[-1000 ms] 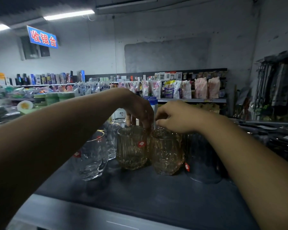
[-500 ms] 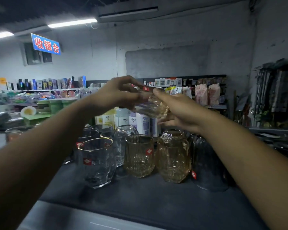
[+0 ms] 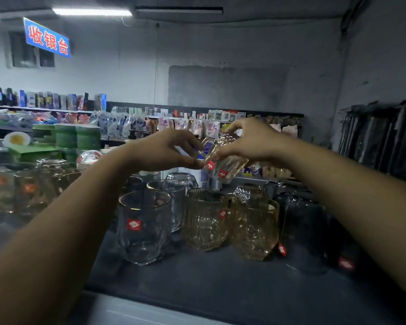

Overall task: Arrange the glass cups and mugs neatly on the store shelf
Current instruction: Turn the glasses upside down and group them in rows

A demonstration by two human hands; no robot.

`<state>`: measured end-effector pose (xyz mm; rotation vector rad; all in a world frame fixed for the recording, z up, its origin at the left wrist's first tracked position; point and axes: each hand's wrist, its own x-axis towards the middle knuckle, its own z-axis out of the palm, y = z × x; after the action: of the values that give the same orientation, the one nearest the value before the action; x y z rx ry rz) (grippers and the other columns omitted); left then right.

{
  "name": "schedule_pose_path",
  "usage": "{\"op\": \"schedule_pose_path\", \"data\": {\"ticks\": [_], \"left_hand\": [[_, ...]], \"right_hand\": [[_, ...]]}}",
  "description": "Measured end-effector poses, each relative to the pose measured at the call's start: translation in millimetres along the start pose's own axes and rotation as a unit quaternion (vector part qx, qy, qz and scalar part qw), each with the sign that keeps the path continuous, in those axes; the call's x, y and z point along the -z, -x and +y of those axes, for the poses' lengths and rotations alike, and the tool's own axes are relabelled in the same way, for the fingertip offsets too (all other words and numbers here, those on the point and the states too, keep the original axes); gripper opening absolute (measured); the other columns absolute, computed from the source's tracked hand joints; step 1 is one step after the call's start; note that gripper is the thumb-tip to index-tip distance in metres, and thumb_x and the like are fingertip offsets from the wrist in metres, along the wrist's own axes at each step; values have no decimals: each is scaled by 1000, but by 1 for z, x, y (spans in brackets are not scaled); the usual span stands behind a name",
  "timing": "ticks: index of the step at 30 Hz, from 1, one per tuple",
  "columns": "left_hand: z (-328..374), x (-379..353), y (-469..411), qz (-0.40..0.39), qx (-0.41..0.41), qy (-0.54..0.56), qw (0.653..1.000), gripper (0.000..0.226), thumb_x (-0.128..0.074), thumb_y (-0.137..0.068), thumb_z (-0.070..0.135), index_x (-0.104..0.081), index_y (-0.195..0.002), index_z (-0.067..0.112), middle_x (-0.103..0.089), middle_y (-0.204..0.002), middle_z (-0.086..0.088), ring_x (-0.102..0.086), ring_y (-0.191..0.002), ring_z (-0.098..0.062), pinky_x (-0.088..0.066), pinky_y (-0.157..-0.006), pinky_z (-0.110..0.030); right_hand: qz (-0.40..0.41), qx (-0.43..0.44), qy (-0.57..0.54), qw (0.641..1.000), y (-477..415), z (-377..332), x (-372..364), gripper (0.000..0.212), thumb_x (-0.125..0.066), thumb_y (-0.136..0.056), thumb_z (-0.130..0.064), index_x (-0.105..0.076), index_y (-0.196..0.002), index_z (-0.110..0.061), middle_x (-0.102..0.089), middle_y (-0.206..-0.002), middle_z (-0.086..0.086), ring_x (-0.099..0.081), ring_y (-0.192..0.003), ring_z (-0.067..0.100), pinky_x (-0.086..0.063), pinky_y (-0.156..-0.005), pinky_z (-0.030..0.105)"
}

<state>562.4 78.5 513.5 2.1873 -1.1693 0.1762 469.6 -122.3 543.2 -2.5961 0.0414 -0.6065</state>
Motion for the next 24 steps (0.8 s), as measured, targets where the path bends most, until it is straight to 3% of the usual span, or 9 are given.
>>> {"op": "schedule_pose_path", "data": {"ticks": [2,5,9,11,14,16,19,24], "left_hand": [[-9,-3,0,9,2,-1,1000,38,-76,-85,40,-67,-119,25,-72,-114,6,-70,-101,-8,-57,-94,-37],[-21,-8,-1,8,12,-7,1000,38,-76,-87,40,-67,-120,25,-71,-116,6,-69,-103,-10,-57,-93,-37],[-33,-12,-5,-13,23,-37,999,38,-75,-88,41,-69,-121,24,-70,-118,9,-67,-103,-8,-56,-90,-33],[-37,-13,-7,-17,19,-50,998,34,-74,-90,37,-71,-120,22,-71,-117,10,-69,-101,-8,-55,-77,-25],[-42,-14,-9,-24,5,-81,996,22,-71,-93,29,-78,-111,18,-76,-106,7,-71,-85,-2,-46,-63,-13],[-44,-15,-10,-23,3,-81,996,18,-71,-93,27,-80,-105,18,-77,-98,7,-67,-69,5,-43,-56,-7],[-46,-17,-9,-10,3,-73,997,17,-72,-92,27,-81,-104,18,-78,-96,7,-70,-72,-4,-46,-59,-13],[-49,-16,-3,-10,-4,-71,997,18,-71,-93,29,-81,-107,21,-79,-99,6,-74,-86,-21,-61,-73,-32]], "right_hand": [[-21,-7,43,999,-7,-3,-6,76,-91,-68,-40,-58,-132,-13,-56,-123,4,-62,-95,21,-59,-62,32],[-45,-13,101,994,-16,-5,-20,68,-90,-68,-43,-65,-121,-9,-64,-119,13,-65,-97,27,-62,-76,42],[-90,-44,144,984,-30,-6,-42,66,-90,-65,-50,-64,-112,-11,-65,-102,7,-65,-83,22,-56,-61,34],[-115,-60,150,980,-36,-6,-52,63,-89,-67,-48,-63,-108,-9,-62,-94,5,-62,-79,21,-53,-59,33],[-143,-72,152,975,-40,-5,-62,48,-87,-73,-42,-62,-96,-9,-59,-86,5,-60,-74,20,-50,-58,33],[-157,-69,163,972,-40,-3,-68,44,-83,-78,-40,-65,-101,-8,-63,-95,7,-64,-86,22,-56,-70,35],[-165,-66,176,968,-39,1,-77,38,-78,-85,-32,-67,-111,-7,-67,-106,9,-66,-102,24,-54,-82,35],[-178,-73,164,967,-39,2,-80,30,-73,-90,-28,-63,-109,-7,-61,-92,6,-62,-90,21,-52,-70,30]]}}
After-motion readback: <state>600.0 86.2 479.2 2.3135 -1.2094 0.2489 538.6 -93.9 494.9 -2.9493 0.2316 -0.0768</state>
